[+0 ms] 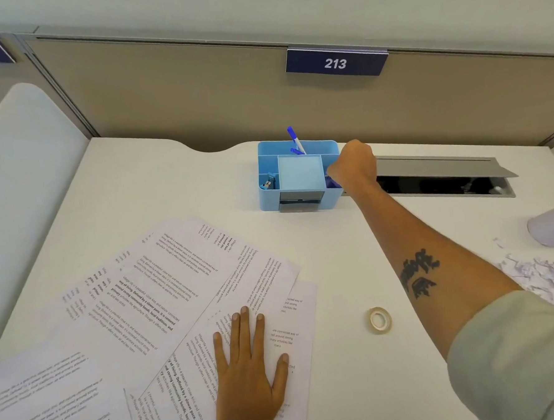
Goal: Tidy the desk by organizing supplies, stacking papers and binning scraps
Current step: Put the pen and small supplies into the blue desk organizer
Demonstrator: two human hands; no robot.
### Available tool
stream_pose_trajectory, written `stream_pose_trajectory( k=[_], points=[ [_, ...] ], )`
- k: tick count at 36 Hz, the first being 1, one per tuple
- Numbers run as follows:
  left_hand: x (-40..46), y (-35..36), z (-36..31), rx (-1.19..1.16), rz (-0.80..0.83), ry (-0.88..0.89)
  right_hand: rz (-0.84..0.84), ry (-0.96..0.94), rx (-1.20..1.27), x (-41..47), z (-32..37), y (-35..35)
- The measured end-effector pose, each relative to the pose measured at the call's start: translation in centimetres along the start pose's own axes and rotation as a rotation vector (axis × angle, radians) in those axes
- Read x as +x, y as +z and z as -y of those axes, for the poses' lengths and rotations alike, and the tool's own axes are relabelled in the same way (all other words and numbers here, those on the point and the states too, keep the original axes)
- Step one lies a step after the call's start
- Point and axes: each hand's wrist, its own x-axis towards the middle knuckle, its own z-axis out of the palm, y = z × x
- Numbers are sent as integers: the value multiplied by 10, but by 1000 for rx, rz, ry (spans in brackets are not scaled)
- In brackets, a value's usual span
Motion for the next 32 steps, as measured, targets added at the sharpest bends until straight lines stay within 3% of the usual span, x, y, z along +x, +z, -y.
stream_pose_trajectory(
  k=[5, 10, 15, 24, 32],
  points=[
    [-1, 0, 0, 8, -2, 3, -52, 4, 45, -1, -12, -7],
    [-2, -1, -1, 19, -6, 7, -166, -128, 191, -28, -53, 0],
    [0, -1, 1, 27, -14, 7, -44, -137, 216, -66, -108, 14],
    [-1, -4, -2, 48, -21, 12, 259, -51, 42, -149, -198, 28],
    [-2, -6, -2, 54, -30, 14, 311, -34, 18, -190, -213, 26]
  ],
)
